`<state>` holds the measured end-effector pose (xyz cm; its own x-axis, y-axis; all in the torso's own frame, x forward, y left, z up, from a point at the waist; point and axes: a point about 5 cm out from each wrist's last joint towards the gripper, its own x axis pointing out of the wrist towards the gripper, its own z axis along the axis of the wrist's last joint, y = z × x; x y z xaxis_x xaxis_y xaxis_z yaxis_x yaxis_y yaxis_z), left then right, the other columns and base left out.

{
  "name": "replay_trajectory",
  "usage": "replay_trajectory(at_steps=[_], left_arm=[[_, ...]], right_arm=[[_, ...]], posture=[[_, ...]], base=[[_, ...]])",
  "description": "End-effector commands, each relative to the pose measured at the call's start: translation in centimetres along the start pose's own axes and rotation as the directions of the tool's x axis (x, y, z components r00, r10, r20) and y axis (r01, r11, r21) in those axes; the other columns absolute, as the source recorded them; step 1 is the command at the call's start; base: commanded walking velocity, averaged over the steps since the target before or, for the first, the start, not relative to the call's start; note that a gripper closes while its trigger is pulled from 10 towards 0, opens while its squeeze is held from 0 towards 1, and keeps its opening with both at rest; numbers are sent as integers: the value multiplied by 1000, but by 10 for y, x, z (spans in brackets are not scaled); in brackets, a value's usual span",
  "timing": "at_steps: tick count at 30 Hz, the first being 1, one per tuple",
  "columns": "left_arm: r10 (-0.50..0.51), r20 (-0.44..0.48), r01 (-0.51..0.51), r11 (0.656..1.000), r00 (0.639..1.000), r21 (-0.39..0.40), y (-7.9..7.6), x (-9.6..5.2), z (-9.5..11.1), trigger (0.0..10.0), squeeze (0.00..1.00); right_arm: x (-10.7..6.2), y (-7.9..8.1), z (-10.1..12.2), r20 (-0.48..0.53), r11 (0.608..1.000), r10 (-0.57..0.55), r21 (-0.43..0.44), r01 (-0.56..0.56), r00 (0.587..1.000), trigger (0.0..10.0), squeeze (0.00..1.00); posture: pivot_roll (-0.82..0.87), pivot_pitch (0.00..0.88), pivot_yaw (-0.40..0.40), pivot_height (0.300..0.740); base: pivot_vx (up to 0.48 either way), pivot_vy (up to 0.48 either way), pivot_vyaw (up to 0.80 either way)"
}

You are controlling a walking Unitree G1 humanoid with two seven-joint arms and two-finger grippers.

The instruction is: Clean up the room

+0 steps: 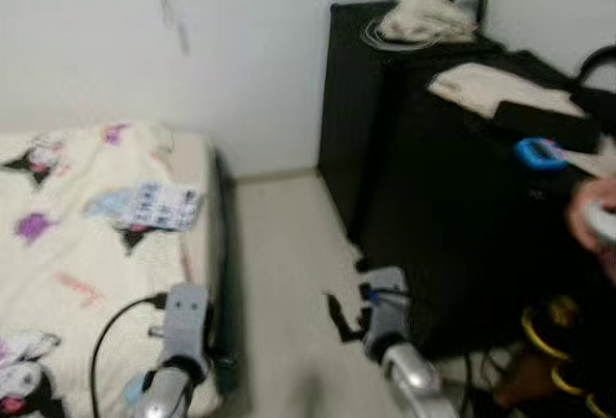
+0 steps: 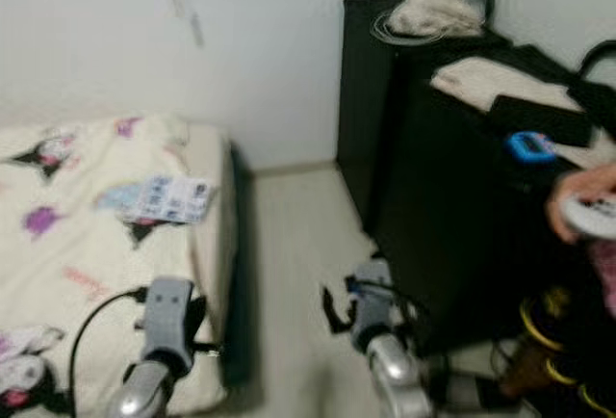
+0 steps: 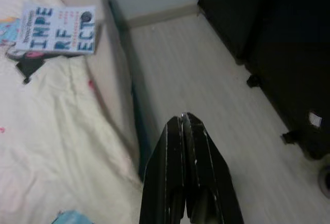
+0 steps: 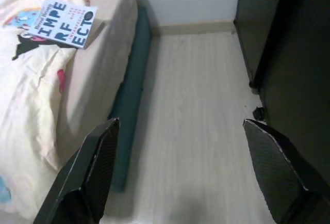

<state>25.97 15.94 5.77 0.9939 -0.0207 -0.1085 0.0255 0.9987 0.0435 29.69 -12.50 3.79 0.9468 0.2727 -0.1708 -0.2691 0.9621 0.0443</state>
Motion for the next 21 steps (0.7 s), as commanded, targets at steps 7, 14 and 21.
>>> replay_trajectory(at_steps=[7,14,21], left_arm=[[-56,-32,56,998,998,-5,-3,-3,-5,10000,0],[-51,-20,51,999,998,18,0,-1,-2,10000,0],[-51,-14,51,999,999,6,-1,-3,-2,10000,0]], right_arm=[[-3,1,-7,-24,1000,0,4,0,1000,10000,0],[-4,1,-7,-25,1000,-4,8,4,1000,10000,0],[-5,1,-8,-28,1000,-6,10,6,1000,10000,0]], posture=[[51,149,18,740],[54,154,21,740],[55,158,20,740]], base=[[0,67,0],[0,402,0],[0,0,0]])
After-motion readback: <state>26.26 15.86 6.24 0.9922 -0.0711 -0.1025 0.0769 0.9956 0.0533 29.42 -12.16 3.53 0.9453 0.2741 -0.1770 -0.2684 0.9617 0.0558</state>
